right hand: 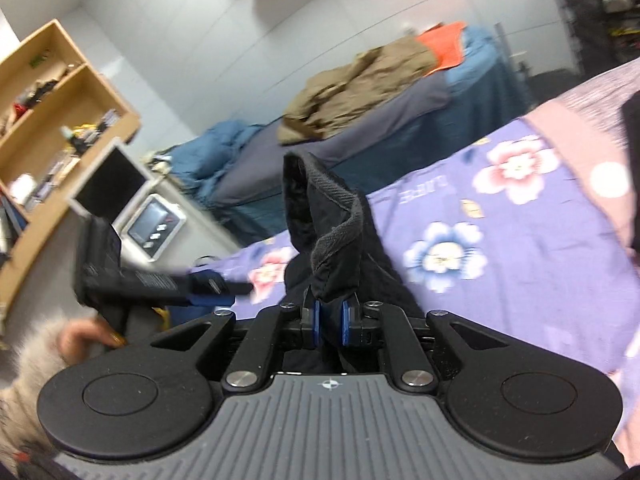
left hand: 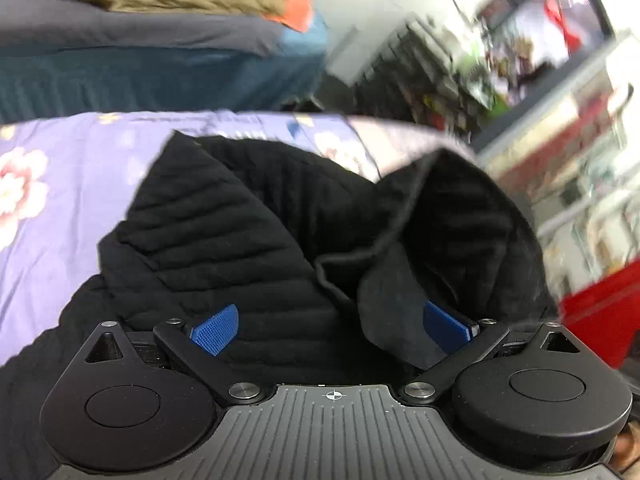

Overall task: Fold large clothes
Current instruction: 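Grasp the jacket edge with the right gripper while the left gripper approaches the jacket, then lift the jacket with both grippers and shake it open above the bed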

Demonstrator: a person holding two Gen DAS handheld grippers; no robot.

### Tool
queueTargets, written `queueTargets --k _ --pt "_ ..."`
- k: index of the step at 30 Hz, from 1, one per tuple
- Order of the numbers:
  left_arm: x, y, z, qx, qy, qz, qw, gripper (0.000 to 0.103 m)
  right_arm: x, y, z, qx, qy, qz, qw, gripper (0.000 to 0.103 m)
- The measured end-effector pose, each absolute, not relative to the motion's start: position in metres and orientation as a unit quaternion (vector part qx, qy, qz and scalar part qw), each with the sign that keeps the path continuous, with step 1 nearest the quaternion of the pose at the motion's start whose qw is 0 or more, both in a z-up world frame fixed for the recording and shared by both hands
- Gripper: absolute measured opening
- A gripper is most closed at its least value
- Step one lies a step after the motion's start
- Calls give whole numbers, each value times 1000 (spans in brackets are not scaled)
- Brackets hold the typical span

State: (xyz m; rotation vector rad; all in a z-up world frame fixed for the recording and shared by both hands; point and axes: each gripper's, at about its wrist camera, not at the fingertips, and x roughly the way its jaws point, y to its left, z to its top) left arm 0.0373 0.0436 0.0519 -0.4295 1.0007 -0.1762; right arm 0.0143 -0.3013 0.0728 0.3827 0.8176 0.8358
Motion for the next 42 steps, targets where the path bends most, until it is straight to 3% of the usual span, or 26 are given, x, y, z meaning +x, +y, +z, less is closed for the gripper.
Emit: queueTargets --k 3,7,10,13,14,15,16,20,28,42 --pt "43 -3 30 -112 541 -71 831 103 8 -315 67 194 386 367 824 13" --pt "36 -43 4 -12 552 -41 832 103 -4 -317 68 206 382 354 828 13" --pt "40 -36 -6 0 547 -24 837 103 -11 -310 75 201 370 362 832 13" --pt "53 -23 4 -52 531 -26 845 103 -14 -306 83 201 355 375 833 12" --pt "59 -16 9 -66 525 -22 848 81 -13 -303 87 207 353 382 828 12" --pt "62 -10 16 -77 515 -12 854 67 -11 -301 91 212 348 391 825 11" --pt "62 -4 26 -82 501 0 862 51 -10 -297 97 211 338 401 825 11" --pt "53 27 82 -128 425 20 896 43 3 -279 138 227 286 461 809 10" --pt "-39 87 242 -189 226 11 956 39 38 -275 256 271 140 577 758 9" --pt "-211 74 444 -127 -15 -14 992 37 32 -349 409 292 -60 668 682 9"
